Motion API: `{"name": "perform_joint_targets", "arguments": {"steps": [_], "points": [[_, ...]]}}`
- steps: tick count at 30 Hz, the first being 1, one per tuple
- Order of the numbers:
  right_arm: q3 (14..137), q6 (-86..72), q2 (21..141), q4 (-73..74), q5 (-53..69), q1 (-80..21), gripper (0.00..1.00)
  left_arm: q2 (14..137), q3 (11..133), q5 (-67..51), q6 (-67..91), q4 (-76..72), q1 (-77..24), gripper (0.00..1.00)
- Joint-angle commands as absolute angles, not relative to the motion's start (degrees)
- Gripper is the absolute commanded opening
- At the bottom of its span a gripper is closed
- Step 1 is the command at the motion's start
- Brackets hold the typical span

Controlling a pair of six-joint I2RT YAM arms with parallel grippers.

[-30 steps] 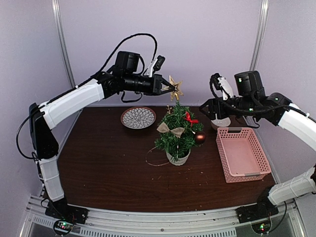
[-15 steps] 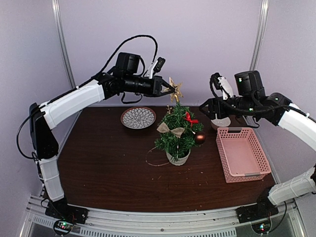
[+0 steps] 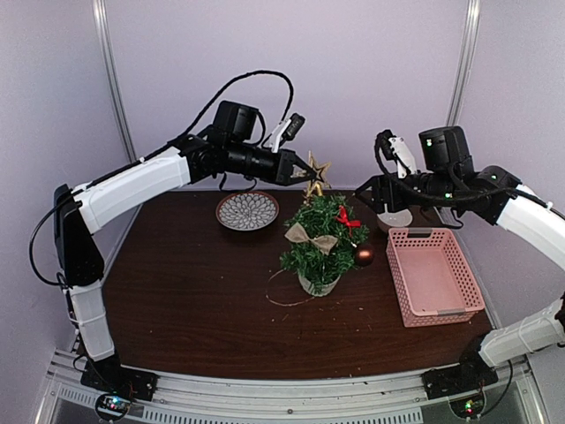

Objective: Decorate the small christmas tree

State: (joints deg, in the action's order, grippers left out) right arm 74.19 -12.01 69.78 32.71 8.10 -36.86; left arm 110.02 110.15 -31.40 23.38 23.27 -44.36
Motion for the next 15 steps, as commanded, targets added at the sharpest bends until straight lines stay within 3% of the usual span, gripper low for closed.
{"name": "perform_joint_targets", "arguments": {"steps": [1,15], "points": [[73.7,-12.1,70.1,31.5,8.7,-36.5,0.73,107.8,108.4,-30.6,18.9,25.2,-45.1,0.00],[73.7,-12.1,70.5,31.4,8.8,-36.6,0.73,107.8,107.9,-24.5,14.8,28.5,-46.2,0.00]]}}
